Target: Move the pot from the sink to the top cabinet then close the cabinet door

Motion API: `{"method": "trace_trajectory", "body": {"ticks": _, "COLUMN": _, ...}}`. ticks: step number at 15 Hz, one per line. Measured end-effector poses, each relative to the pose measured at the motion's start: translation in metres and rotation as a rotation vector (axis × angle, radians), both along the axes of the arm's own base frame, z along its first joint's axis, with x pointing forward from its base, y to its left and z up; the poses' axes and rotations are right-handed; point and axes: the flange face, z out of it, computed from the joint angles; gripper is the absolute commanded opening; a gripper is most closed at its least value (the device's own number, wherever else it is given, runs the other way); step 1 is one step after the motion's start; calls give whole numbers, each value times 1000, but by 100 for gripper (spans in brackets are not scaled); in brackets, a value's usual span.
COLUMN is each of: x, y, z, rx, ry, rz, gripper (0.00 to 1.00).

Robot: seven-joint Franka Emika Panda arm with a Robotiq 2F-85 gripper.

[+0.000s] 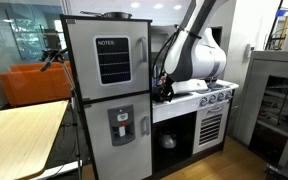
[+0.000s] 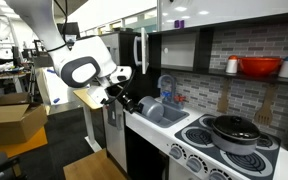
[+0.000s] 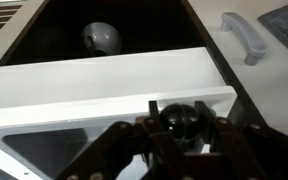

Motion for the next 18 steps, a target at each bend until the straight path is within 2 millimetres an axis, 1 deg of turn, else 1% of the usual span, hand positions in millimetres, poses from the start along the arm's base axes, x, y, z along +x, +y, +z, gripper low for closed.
{"method": "trace_trajectory", "body": {"ticks": 5, "x": 0, "y": 0, "z": 1, "rx": 0, "ry": -2, "rz": 0, "gripper": 14}}
{"method": "trace_trajectory", "body": {"ticks": 8, "x": 1, "y": -1, "z": 7, "rx": -2, "ry": -15, "rz": -2, "gripper": 14}}
{"method": "trace_trajectory", "body": {"ticks": 12, "x": -2, "y": -1, "z": 26, "rx": -5, "ry": -44, "rz": -2, "gripper": 14}}
{"method": "trace_trajectory", "body": {"ticks": 18, "x": -8, "y": -1, "z": 61, "rx": -13, "ry": -109, "rz": -3, "gripper": 14}}
